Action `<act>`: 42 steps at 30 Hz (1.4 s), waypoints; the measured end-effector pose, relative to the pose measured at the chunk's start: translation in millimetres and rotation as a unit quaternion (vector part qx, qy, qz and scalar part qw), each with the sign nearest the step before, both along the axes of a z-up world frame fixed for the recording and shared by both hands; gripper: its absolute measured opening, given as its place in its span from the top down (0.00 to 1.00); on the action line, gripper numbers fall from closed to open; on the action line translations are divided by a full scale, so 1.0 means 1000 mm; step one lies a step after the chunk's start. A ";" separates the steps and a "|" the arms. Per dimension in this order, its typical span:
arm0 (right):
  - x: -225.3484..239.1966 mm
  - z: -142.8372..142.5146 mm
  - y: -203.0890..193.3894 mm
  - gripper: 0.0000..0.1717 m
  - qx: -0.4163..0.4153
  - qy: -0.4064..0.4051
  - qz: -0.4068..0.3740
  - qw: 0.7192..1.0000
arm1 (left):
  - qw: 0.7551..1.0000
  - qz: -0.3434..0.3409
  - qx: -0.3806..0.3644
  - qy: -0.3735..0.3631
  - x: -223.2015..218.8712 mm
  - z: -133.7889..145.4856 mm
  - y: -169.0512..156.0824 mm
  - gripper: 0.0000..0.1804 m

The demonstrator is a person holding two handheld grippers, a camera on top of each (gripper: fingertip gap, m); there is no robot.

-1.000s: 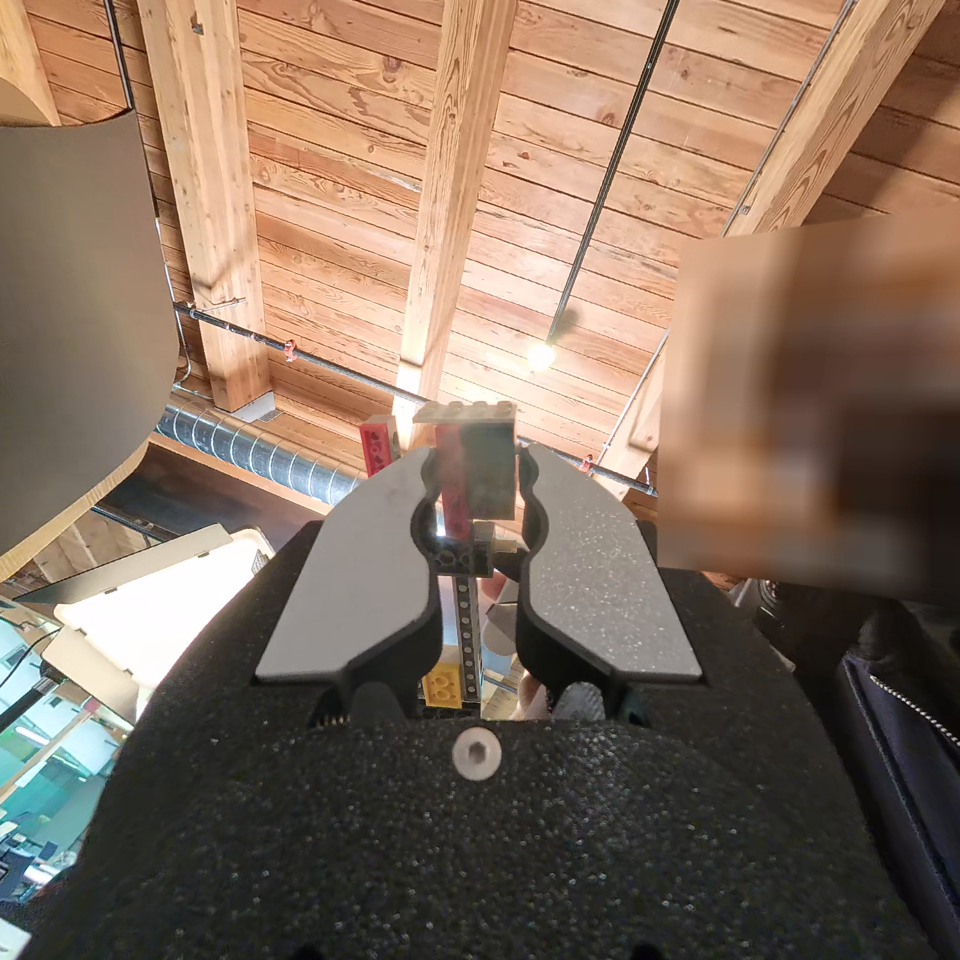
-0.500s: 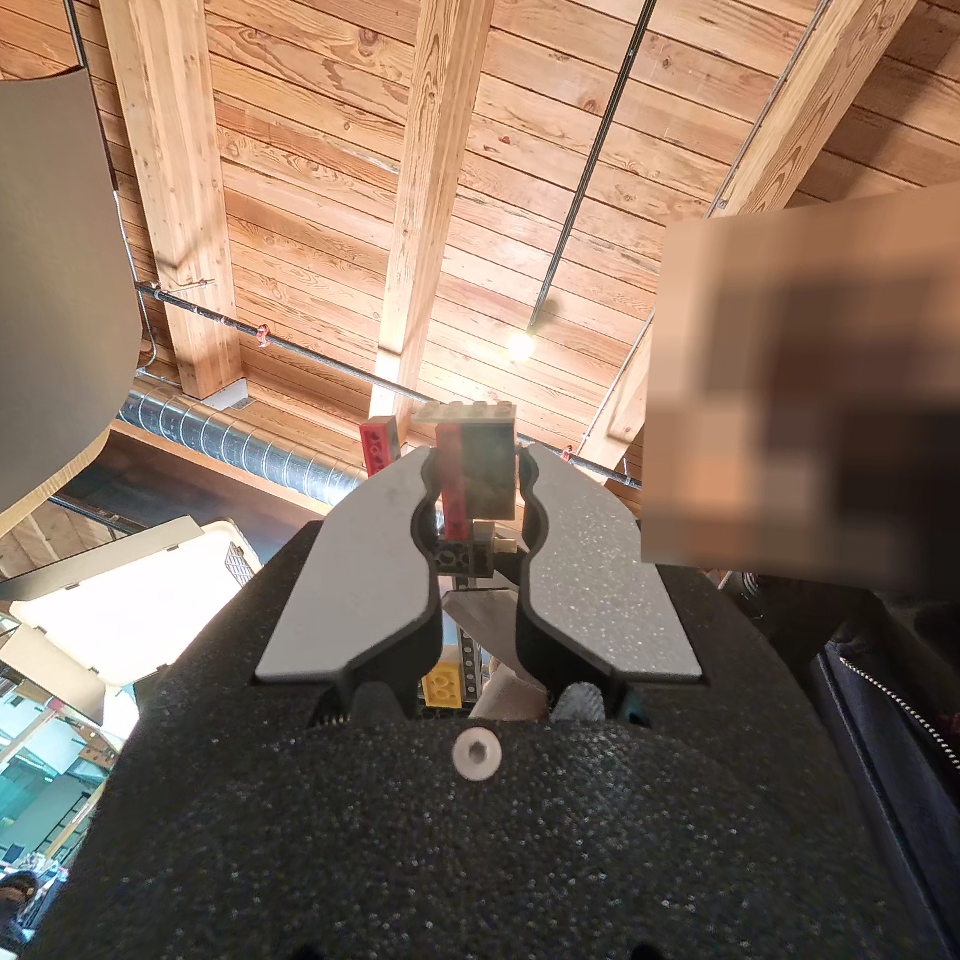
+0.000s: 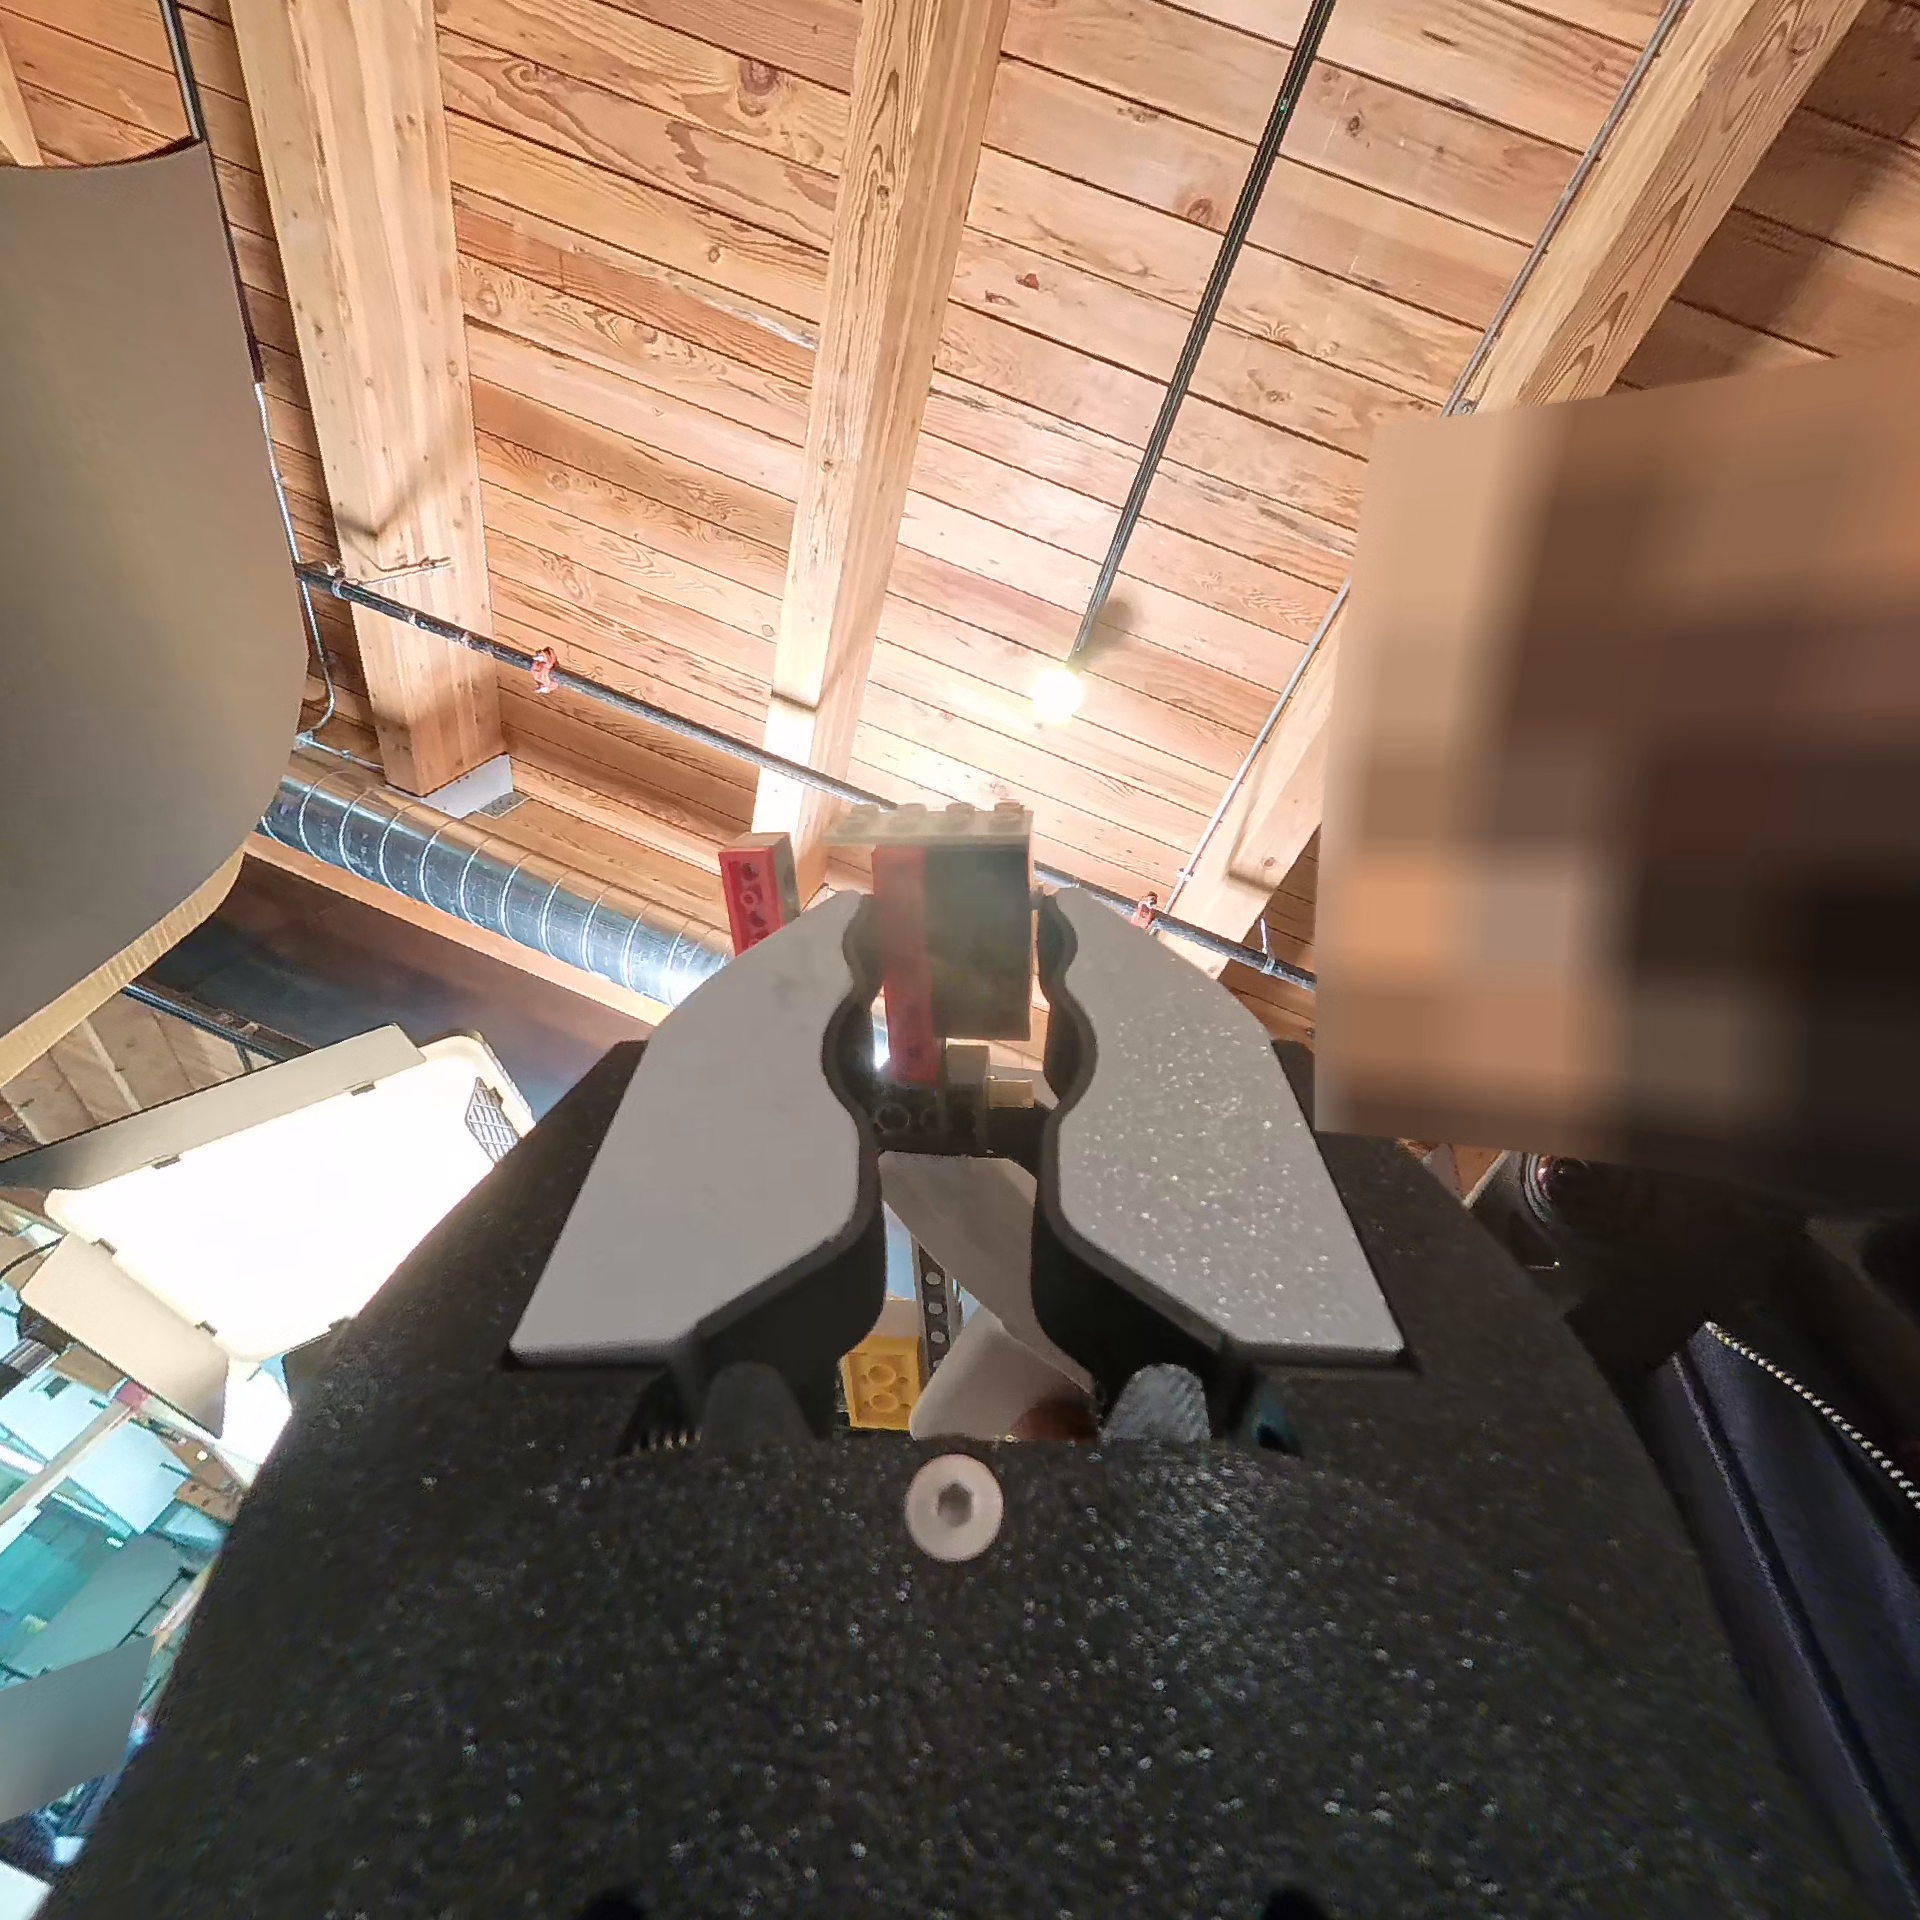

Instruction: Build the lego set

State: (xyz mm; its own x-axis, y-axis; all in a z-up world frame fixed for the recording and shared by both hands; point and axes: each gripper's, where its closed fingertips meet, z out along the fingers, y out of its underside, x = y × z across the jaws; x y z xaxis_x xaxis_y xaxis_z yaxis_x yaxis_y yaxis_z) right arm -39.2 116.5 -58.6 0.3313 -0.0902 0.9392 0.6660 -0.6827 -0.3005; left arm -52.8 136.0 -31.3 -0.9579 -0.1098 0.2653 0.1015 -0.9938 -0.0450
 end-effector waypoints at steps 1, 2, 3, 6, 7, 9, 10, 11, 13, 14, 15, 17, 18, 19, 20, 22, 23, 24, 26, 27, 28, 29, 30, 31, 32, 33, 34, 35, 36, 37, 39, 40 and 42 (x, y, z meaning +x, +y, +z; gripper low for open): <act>0.000 0.000 0.000 0.88 -0.002 -0.003 0.001 1.000 | 1.000 -0.002 0.000 -0.001 0.000 0.000 0.000 0.84; 0.000 0.000 0.000 0.88 -0.003 -0.004 0.002 1.000 | 1.000 -0.002 0.000 -0.001 0.000 0.000 0.000 0.84; 0.000 0.000 -0.001 0.88 -0.004 -0.006 0.003 1.000 | 1.000 -0.003 0.000 0.000 0.000 0.000 -0.001 0.84; 0.002 0.000 -0.003 0.88 -0.009 -0.012 0.004 1.000 | 1.000 -0.005 0.001 0.005 0.002 -0.001 -0.002 0.84; 0.002 0.000 -0.003 0.88 -0.010 -0.012 0.004 1.000 | 1.000 -0.006 0.002 0.006 0.003 -0.001 -0.002 0.84; 0.003 0.000 -0.004 0.88 -0.012 -0.014 0.007 1.000 | 1.000 -0.008 0.003 0.008 0.003 -0.001 -0.003 0.84; 0.003 0.000 -0.004 0.88 -0.014 -0.015 0.008 1.000 | 1.000 -0.008 0.005 0.009 0.003 -0.001 -0.004 0.84; 0.003 0.001 -0.005 0.88 -0.016 -0.016 0.009 1.000 | 1.000 -0.008 0.007 0.011 0.004 -0.001 -0.004 0.84; 0.003 0.001 -0.005 0.88 -0.016 -0.016 0.012 1.000 | 1.000 -0.011 0.007 0.010 0.004 -0.001 -0.004 0.84; 0.003 0.001 -0.005 0.88 -0.016 -0.015 0.013 1.000 | 1.000 -0.012 0.008 0.011 0.004 -0.001 -0.005 0.84; 0.003 0.001 -0.006 0.88 -0.017 -0.015 0.014 1.000 | 1.000 -0.012 0.009 0.011 0.004 -0.001 -0.005 0.85; 0.002 0.001 -0.006 0.89 -0.018 -0.016 0.017 1.000 | 1.000 -0.015 0.008 0.008 0.004 -0.001 -0.005 0.85; 0.002 0.001 -0.006 0.89 -0.020 -0.015 0.018 1.000 | 1.000 -0.015 0.007 0.008 0.004 -0.001 -0.005 0.85; 0.002 0.001 -0.006 0.89 -0.021 -0.013 0.019 1.000 | 1.000 -0.016 0.006 0.009 0.004 -0.001 -0.005 0.85; 0.002 0.001 -0.005 0.89 -0.021 -0.012 0.020 1.000 | 1.000 -0.016 0.006 0.009 0.004 -0.001 -0.005 0.85; 0.002 0.001 -0.006 0.89 -0.021 -0.011 0.021 0.999 | 1.000 -0.017 0.006 0.009 0.004 -0.001 -0.005 0.85; 0.002 0.002 -0.006 0.89 -0.020 -0.011 0.022 0.999 | 1.000 -0.016 0.008 0.010 0.004 -0.001 -0.006 0.85; 0.002 0.002 -0.006 0.89 -0.020 -0.012 0.022 0.999 | 1.000 -0.018 0.010 0.010 0.004 -0.001 -0.006 0.85; 0.003 0.002 -0.007 0.89 -0.018 -0.011 0.021 1.000 | 1.000 -0.020 0.014 0.009 0.004 0.000 -0.007 0.85; 0.004 0.002 -0.007 0.89 -0.018 -0.010 0.019 1.000 | 0.999 -0.024 0.018 0.011 0.004 0.000 -0.007 0.85; 0.005 0.003 -0.008 0.89 -0.019 -0.010 0.018 1.000 | 0.999 -0.030 0.022 0.014 0.006 0.000 -0.008 0.85; 0.006 0.004 -0.009 0.89 -0.018 -0.010 0.019 1.000 | 0.999 -0.036 0.026 0.015 0.006 0.000 -0.009 0.85; 0.006 0.005 -0.009 0.89 -0.018 -0.012 0.021 1.000 | 0.999 -0.039 0.031 0.014 0.006 0.001 -0.010 0.84; 0.006 0.006 -0.009 0.89 -0.018 -0.013 0.023 0.999 | 0.998 -0.040 0.036 0.015 0.006 0.002 -0.011 0.84; 0.006 0.007 -0.010 0.89 -0.018 -0.014 0.025 0.999 | 0.998 -0.041 0.040 0.015 0.006 0.003 -0.012 0.84; 0.006 0.007 -0.010 0.89 -0.018 -0.015 0.026 0.999 | 0.998 -0.044 0.044 0.014 0.006 0.003 -0.012 0.84; 0.006 0.009 -0.011 0.89 -0.017 -0.017 0.028 0.999 | 0.998 -0.047 0.048 0.013 0.005 0.004 -0.013 0.83; 0.008 0.011 -0.011 0.88 -0.014 -0.021 0.028 0.999 | 0.997 -0.049 0.054 0.013 0.005 0.004 -0.014 0.83; 0.009 0.014 -0.013 0.89 -0.010 -0.023 0.028 0.999 | 0.997 -0.046 0.057 0.014 0.005 0.004 -0.013 0.83; 0.010 0.017 -0.013 0.89 -0.010 -0.023 0.032 0.999 | 0.998 -0.042 0.055 0.016 0.005 0.004 -0.011 0.83; 0.012 0.022 -0.015 0.89 -0.010 -0.026 0.037 0.999 | 0.998 -0.038 0.055 0.017 0.004 0.004 -0.007 0.84; 0.013 0.024 -0.016 0.89 -0.011 -0.028 0.036 0.999 | 0.997 -0.037 0.061 0.019 0.004 0.004 -0.007 0.84; 0.014 0.026 -0.017 0.89 -0.012 -0.031 0.038 0.999 | 0.996 -0.037 0.073 0.019 0.003 0.006 -0.009 0.83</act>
State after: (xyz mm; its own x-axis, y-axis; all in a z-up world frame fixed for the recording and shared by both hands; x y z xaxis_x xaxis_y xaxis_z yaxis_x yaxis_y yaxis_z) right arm -25.1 99.5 -32.5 0.2775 -0.0436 0.9597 0.7324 -0.6370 -0.2407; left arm -49.3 127.0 -25.7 -0.9545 -0.0796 0.2874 0.0240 -0.9811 -0.1919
